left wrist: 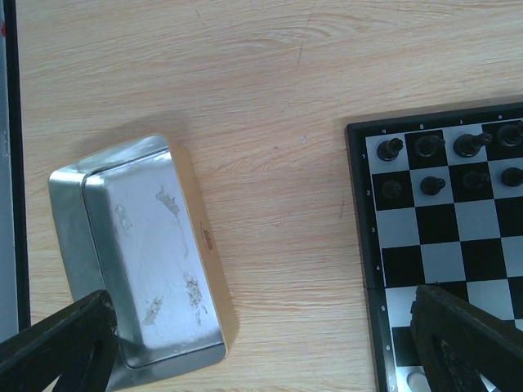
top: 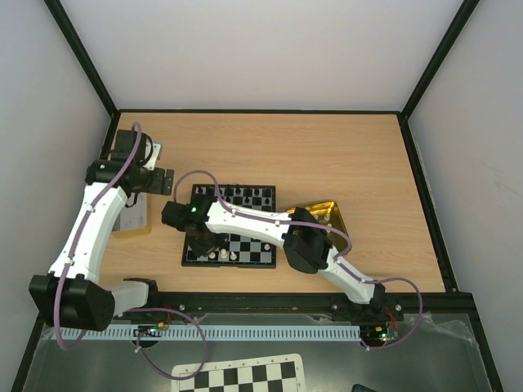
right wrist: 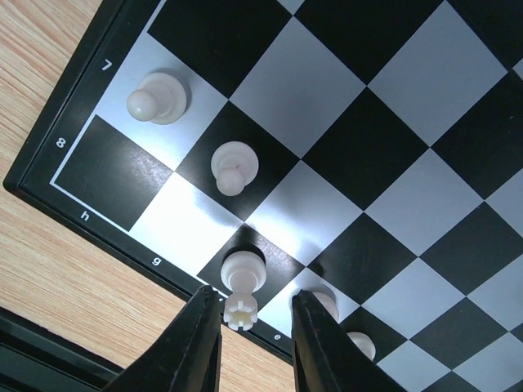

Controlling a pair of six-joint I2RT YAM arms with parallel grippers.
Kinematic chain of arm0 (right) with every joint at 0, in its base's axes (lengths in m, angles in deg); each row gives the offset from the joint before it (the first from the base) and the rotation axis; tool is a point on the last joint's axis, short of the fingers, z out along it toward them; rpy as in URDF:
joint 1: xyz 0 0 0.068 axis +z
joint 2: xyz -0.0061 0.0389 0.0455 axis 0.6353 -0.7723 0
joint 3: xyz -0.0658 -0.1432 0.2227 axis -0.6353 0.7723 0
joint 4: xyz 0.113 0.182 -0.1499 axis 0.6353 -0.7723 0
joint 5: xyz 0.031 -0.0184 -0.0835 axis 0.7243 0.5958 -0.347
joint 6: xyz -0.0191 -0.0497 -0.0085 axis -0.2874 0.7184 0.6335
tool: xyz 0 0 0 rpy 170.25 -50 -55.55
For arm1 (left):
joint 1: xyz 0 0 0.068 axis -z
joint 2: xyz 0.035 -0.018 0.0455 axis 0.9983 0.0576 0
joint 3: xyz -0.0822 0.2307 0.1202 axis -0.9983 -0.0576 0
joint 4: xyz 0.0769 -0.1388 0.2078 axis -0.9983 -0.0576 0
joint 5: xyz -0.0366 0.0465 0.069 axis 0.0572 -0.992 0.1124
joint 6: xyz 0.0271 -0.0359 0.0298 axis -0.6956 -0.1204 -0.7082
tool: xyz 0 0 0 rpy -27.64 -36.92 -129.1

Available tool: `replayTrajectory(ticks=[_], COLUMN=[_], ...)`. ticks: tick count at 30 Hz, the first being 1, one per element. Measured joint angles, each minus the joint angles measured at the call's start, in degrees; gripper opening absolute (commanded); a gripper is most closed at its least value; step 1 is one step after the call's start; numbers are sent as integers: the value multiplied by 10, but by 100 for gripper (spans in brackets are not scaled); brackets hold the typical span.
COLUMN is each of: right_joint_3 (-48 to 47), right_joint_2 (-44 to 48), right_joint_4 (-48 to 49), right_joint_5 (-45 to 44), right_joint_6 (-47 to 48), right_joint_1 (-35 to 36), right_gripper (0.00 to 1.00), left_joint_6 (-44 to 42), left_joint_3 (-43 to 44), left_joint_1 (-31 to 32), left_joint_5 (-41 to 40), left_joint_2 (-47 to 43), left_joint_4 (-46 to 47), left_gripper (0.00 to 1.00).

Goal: Set up the chess pieces on the board
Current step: Pick up the chess piece from the chessboard.

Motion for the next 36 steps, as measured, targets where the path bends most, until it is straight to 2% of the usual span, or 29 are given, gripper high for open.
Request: replayTrajectory(ticks=[13,14,18,23,29,31,36], right_joint_3=[0,0,-8,-27,-12,21,153], right_joint_2=[-1,-2,-4,12,125,191,334], right_joint_4=[0,0,-2,-3,0,2,9], right_joint_5=[9,10,2,-38,-94,-116,-158], right_joint_6=[0,0,-2,-19,-62,-76,-99], right_joint_1=[-2,-2,-2,-15,-88,-121,-205], right_gripper=[22,23,39,41,41,41,42], left_joint_6=[8,9,8,1,-21,-35,-84], left_joint_3=[0,0,0,5,27,28,28], left_joint_1=[-12,-14,-16,-16,-3,16,68], left_joint_5=[0,0,8,14,23,23,38], left_joint_2=[6,7,9,14,16,16,12], left_joint_4=[7,8,8,5,-9,-19,-61], left_gripper=[97,97,87,81,73,71,54])
